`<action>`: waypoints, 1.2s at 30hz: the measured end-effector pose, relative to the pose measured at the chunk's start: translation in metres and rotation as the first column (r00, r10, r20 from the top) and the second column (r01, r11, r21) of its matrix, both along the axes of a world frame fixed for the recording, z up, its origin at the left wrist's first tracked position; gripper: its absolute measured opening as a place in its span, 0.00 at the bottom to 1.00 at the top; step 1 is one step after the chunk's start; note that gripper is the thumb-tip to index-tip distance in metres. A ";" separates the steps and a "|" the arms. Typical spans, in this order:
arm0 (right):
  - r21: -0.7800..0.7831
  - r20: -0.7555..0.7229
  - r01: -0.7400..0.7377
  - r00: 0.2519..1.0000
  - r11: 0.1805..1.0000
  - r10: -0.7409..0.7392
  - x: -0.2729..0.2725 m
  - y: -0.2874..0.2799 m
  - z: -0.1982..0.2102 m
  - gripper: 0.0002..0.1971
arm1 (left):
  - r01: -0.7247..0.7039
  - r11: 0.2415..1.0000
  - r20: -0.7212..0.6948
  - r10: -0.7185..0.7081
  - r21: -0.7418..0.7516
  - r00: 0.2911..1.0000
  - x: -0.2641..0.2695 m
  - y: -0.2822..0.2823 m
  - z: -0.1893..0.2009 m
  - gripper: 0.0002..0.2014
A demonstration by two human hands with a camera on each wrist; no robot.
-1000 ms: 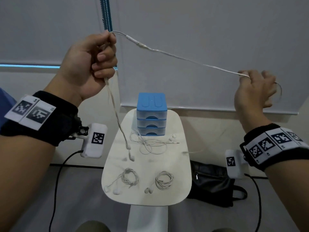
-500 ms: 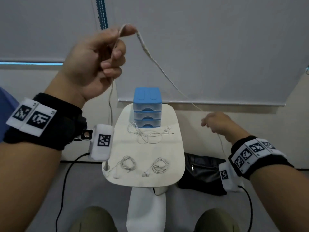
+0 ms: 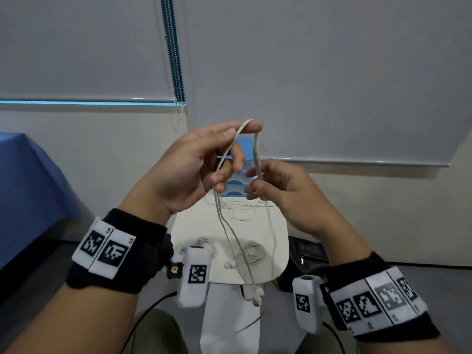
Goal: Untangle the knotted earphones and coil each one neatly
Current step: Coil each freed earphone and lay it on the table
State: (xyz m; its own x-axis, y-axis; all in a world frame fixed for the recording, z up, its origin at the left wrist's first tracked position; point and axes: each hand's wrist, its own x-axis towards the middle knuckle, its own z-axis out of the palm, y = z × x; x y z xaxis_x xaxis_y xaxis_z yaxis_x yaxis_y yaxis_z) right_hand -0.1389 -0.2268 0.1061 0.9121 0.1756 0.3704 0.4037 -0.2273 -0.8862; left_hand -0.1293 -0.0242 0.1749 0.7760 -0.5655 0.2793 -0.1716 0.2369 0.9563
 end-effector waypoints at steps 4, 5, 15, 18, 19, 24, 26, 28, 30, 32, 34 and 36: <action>0.009 -0.004 0.053 0.999 0.999 -0.053 0.008 -0.001 -0.004 0.07 | -0.008 1.000 -0.037 0.008 -0.017 0.999 0.002 0.004 -0.011 0.20; 0.015 -0.009 0.050 0.999 0.999 -0.049 0.009 -0.001 -0.004 0.06 | -0.016 0.999 -0.048 0.014 -0.028 0.999 0.003 0.006 -0.013 0.20; 0.015 -0.026 0.033 0.999 0.999 -0.032 0.020 0.022 -0.027 0.10 | -0.093 0.993 -0.128 0.083 -0.078 0.988 0.018 0.020 -0.032 0.20; -0.037 -0.029 0.062 0.998 0.997 -0.063 0.028 0.033 -0.031 0.15 | -0.098 0.991 -0.140 0.085 -0.087 0.986 0.023 0.028 -0.034 0.20; -0.054 -0.035 0.074 0.996 0.996 -0.076 0.031 0.036 -0.032 0.13 | -0.096 0.991 -0.141 0.082 -0.093 0.987 0.024 0.030 -0.034 0.20; -0.088 -0.074 0.036 0.996 0.995 -0.043 0.041 0.049 -0.042 0.08 | -0.099 0.986 -0.174 0.076 -0.131 0.982 0.031 0.038 -0.040 0.21; -0.071 -0.101 0.025 0.994 0.997 -0.032 0.045 0.052 -0.048 0.07 | -0.097 0.987 -0.184 0.073 -0.126 0.980 0.035 0.039 -0.044 0.21; -0.028 -0.144 0.039 0.989 0.999 -0.043 0.049 0.052 -0.051 0.08 | -0.105 0.988 -0.195 0.081 -0.115 0.977 0.039 0.040 -0.047 0.22; -0.011 -0.158 0.072 0.985 0.997 -0.073 0.052 0.049 -0.051 0.11 | -0.115 0.987 -0.205 0.090 -0.111 0.975 0.042 0.042 -0.050 0.22; 0.016 -0.172 0.110 0.979 0.994 -0.106 0.054 0.046 -0.049 0.13 | -0.111 0.988 -0.210 0.086 -0.111 0.974 0.045 0.045 -0.053 0.22; 0.064 -0.211 0.160 0.967 0.985 -0.143 0.057 0.042 -0.047 0.14 | -0.105 0.989 -0.211 0.081 -0.107 0.974 0.046 0.046 -0.056 0.21; 0.081 -0.236 0.193 0.957 0.978 -0.170 0.059 0.038 -0.046 0.14 | -0.101 0.990 -0.212 0.078 -0.099 0.974 0.045 0.046 -0.060 0.20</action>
State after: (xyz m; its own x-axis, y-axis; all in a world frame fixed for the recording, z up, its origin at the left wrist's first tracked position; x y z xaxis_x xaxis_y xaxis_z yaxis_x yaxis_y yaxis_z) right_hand -0.0799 -0.1892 0.0601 0.9871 -0.0287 0.1577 0.1500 -0.1817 -0.9718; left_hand -0.0842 0.0219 0.1151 0.8693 -0.4665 0.1634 0.0019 0.3337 0.9427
